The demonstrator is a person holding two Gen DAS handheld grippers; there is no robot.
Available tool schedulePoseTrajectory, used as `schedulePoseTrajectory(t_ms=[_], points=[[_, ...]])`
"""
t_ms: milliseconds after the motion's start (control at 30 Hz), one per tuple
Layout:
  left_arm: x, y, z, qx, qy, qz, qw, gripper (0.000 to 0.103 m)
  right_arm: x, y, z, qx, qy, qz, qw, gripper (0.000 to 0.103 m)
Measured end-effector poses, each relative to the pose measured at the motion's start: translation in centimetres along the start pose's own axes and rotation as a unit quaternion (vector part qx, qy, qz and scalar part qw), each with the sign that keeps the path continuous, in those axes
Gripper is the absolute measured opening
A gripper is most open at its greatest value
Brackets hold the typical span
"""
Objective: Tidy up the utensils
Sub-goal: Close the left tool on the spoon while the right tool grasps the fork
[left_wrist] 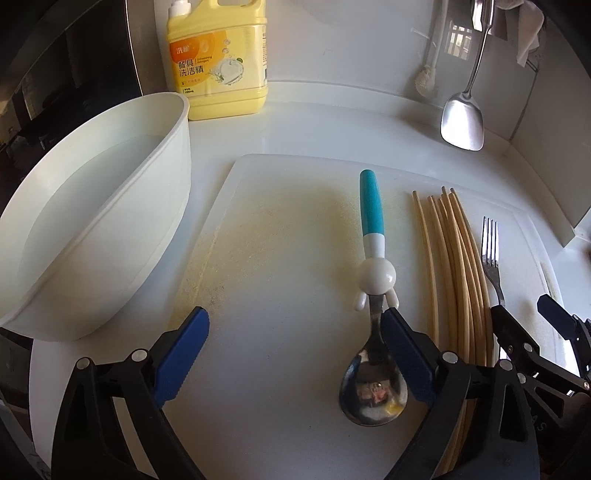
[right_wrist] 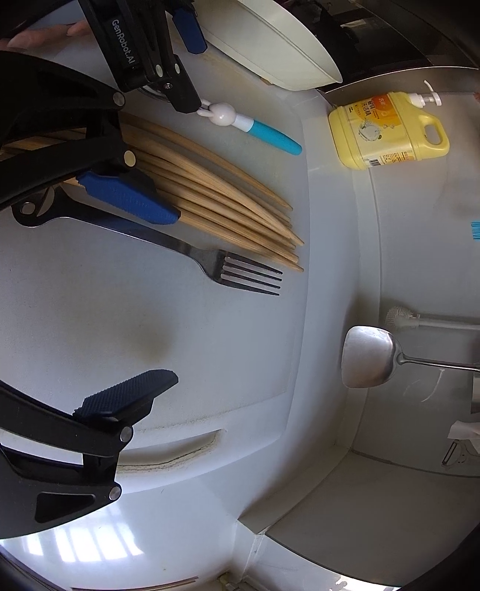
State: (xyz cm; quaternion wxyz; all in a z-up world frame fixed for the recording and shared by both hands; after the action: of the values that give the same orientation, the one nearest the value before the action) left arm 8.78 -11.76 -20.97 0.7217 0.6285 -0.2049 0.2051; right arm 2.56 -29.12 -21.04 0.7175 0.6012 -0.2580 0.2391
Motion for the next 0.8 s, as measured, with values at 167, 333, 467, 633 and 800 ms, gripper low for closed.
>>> schedulePoseTrajectory(t_ms=[167,333,467,633,800], points=[[0.4,0.2,0.0,-0.004,0.006,0.003,1.0000,0.093,0.0,0.0,0.2,0.008,-0.008,-0.002,1.000,0.078],[0.5,0.2,1.1,-0.004,-0.019,0.007,0.9998,0.094,0.1,-0.1,0.3,0.012,-0.009,-0.003,1.000,0.078],[0.3,-0.3,1.5,0.002,-0.032,0.002,0.9995,0.095,0.1,-0.1,0.5,0.008,-0.006,-0.001,1.000,0.078],[0.6,-0.6,1.1,-0.009,-0.026,0.010,0.9996,0.095,0.1,-0.3,0.5,0.009,-0.015,0.000,1.000,0.078],[0.4,0.1,1.5,-0.016,-0.031,0.023,0.9991,0.075,0.1,0.0,0.0,0.016,-0.010,0.003,1.000,0.069]])
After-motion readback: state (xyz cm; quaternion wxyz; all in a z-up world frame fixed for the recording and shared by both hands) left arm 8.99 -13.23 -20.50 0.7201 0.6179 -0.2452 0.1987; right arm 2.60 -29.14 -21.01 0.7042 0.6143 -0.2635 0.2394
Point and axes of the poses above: each gripper's, at about its wrist camera, not at the fingertips, and y roughly against the way its jaws point, z to its right, x to its top, the point moved 10 cm from there along -y, roughly the way its jaws point, and after that the axes turned 9 degrees about y, right-handed, at the moved point
